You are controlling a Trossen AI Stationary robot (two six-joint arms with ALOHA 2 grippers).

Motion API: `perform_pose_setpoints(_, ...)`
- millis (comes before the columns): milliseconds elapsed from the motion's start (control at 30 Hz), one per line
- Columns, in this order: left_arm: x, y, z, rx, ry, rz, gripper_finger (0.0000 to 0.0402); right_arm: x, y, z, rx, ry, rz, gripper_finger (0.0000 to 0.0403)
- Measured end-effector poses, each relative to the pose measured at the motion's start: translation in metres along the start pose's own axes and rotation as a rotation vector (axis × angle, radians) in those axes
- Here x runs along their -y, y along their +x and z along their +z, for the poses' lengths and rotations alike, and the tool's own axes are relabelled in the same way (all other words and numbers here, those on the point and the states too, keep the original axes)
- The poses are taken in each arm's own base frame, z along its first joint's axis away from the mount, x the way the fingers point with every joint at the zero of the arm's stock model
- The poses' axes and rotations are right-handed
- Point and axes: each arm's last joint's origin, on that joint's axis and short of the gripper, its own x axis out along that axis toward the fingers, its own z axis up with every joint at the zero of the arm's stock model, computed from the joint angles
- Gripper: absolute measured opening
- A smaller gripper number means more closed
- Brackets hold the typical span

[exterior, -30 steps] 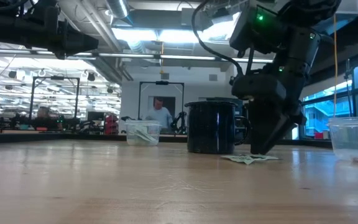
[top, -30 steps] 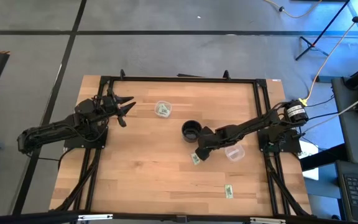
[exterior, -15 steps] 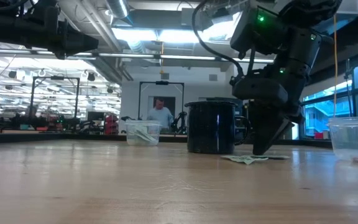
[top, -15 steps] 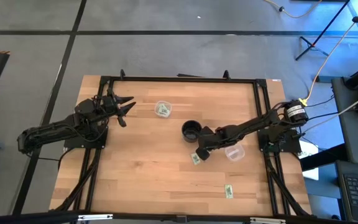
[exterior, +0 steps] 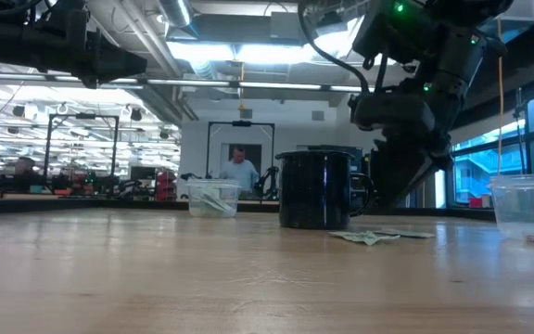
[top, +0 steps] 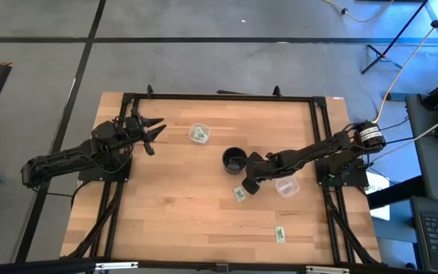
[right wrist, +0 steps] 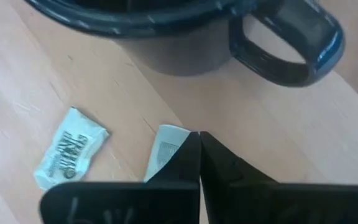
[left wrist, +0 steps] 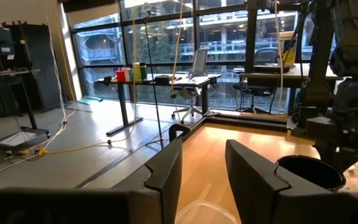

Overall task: Pick and place items into bin
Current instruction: Put the top green stevia packet into the bottom transparent bin

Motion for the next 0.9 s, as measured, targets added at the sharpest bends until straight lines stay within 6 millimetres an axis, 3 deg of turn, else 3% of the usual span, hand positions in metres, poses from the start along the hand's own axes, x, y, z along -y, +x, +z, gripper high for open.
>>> perform_pose_setpoints(233, 0.0, 0.0, 0.0, 0.0, 0.0, 0.0, 0.0116, -0.0032, -0.0015, -0.0005, 0.012, 0.006, 0.018, 0.0016)
perform_pose_setpoints(700, 0.0, 0.0, 0.0, 0.0, -0.001, 0.0, 0.0116, -0.0072, -0.0026, -0.0019, -0.053, 0.027, 0.098, 0.0146)
perform_pose_setpoints(900, 0.0, 0.0, 0.0, 0.0, -0.001, 0.0, 0.012, -0.0081, -0.0029, -0.0011, -0.046, 0.026, 0.105, 0.0161)
